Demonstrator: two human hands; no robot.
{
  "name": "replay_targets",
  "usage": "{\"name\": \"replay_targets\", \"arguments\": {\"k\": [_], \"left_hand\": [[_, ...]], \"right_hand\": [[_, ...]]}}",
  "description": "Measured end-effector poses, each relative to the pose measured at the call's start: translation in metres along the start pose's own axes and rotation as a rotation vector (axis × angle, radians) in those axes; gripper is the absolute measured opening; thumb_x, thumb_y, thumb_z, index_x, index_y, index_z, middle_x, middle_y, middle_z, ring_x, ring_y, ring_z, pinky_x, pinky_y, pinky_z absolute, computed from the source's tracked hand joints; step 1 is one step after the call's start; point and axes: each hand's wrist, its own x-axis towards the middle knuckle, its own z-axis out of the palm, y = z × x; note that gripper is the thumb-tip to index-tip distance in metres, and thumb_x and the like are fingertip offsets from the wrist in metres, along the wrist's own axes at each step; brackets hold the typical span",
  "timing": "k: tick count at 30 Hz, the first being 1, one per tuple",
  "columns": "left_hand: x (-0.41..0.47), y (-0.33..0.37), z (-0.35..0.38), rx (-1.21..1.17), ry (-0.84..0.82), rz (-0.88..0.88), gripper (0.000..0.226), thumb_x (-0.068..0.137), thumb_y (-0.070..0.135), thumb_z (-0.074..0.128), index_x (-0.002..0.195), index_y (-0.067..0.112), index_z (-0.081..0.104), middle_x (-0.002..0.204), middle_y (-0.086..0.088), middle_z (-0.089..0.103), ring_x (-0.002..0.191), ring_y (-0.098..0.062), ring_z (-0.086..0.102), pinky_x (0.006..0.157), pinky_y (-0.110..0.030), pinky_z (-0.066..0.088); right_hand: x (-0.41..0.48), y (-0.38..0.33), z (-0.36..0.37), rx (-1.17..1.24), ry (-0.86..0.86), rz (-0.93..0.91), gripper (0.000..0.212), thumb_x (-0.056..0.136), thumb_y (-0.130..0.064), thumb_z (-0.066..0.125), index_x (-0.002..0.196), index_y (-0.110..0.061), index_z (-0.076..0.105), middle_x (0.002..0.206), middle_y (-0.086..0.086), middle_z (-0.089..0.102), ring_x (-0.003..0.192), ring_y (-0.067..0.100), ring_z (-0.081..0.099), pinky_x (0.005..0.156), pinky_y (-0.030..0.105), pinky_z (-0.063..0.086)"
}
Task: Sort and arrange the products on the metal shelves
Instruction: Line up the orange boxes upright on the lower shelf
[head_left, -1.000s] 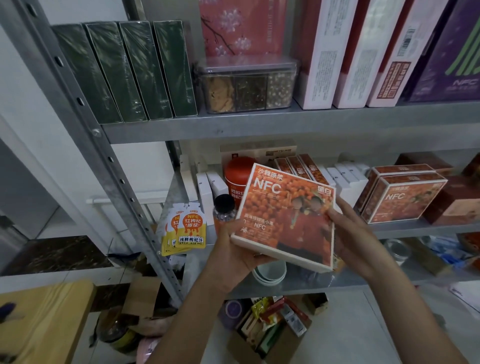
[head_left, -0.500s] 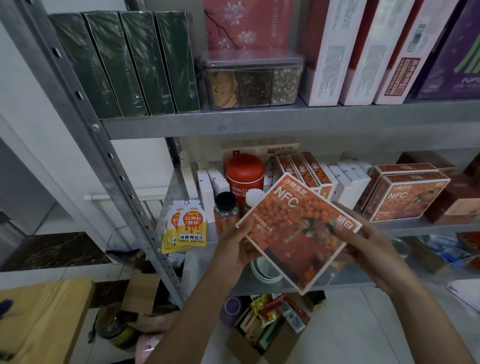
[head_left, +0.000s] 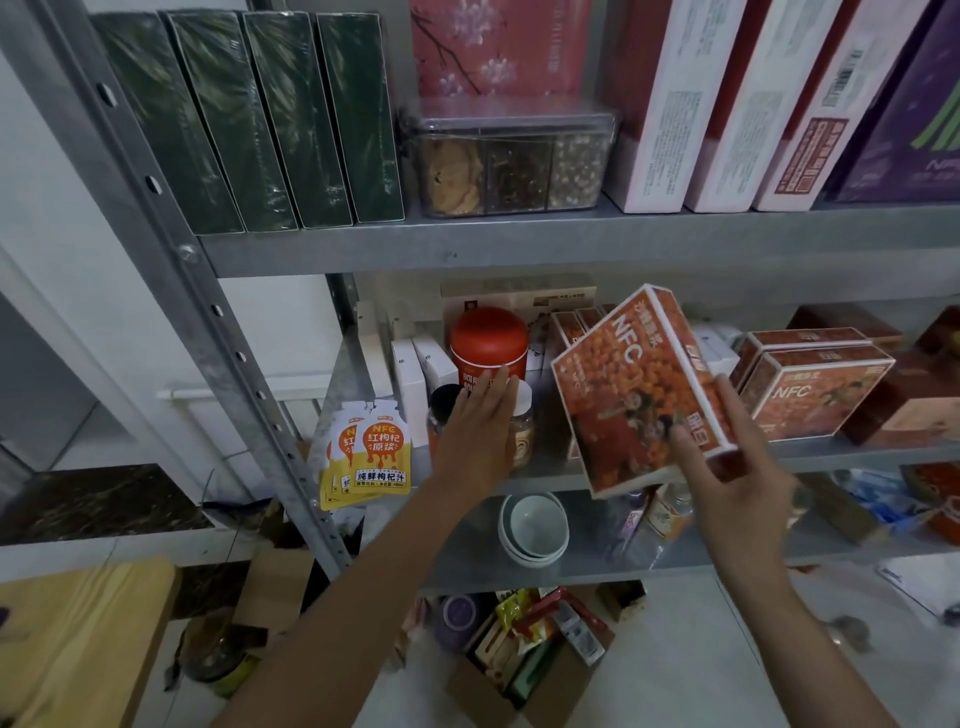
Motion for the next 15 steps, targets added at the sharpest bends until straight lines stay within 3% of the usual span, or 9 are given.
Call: {"name": "replay_targets", "arguments": {"k": [3, 6, 8, 15], "left_hand": [[0.008, -0.004, 0.007, 0.149, -0.088, 0.030, 0.082, 0.096, 0.027, 0.053, 0.155, 0.011, -0.002, 0.164, -0.006, -0.001, 0.151, -0.022, -0.001, 0.118, -0.036, -0.006], [0.009, -0.006, 0.010, 0.123, -0.079, 0.019, 0.083, 0.093, 0.025, 0.057, 0.155, 0.011, 0.003, 0.164, -0.006, 0.004, 0.151, -0.022, 0.004, 0.117, -0.036, -0.008], [0.007, -0.007, 0.010, 0.111, -0.075, 0.018, 0.084, 0.093, 0.022, 0.058, 0.156, 0.012, 0.003, 0.164, -0.005, 0.003, 0.151, -0.022, 0.004, 0.115, -0.036, -0.009], [0.005, -0.008, 0.013, 0.062, -0.022, 0.038, 0.081, 0.093, 0.014, 0.055, 0.156, 0.013, 0.003, 0.164, -0.005, 0.003, 0.151, -0.022, 0.003, 0.114, -0.035, -0.009]], "right_hand": [[0.001, -0.002, 0.022, -0.120, -0.018, -0.149, 0.065, 0.086, -0.021, 0.065, 0.146, -0.015, 0.039, 0.118, -0.007, 0.055, 0.087, -0.003, 0.063, 0.070, 0.002, 0.049], [0.001, 0.004, 0.045, -0.206, -0.077, -0.214, 0.066, 0.088, -0.021, 0.067, 0.147, -0.010, 0.040, 0.126, 0.010, 0.062, 0.096, 0.019, 0.066, 0.077, 0.031, 0.058], [-0.001, 0.011, 0.059, -0.291, -0.084, -0.197, 0.065, 0.089, -0.022, 0.068, 0.147, -0.010, 0.040, 0.124, 0.019, 0.064, 0.096, 0.029, 0.069, 0.077, 0.042, 0.059], [-0.007, 0.029, 0.092, -0.431, -0.239, -0.055, 0.068, 0.092, -0.023, 0.066, 0.150, -0.013, 0.032, 0.132, 0.023, 0.059, 0.105, 0.042, 0.064, 0.086, 0.045, 0.052]]}}
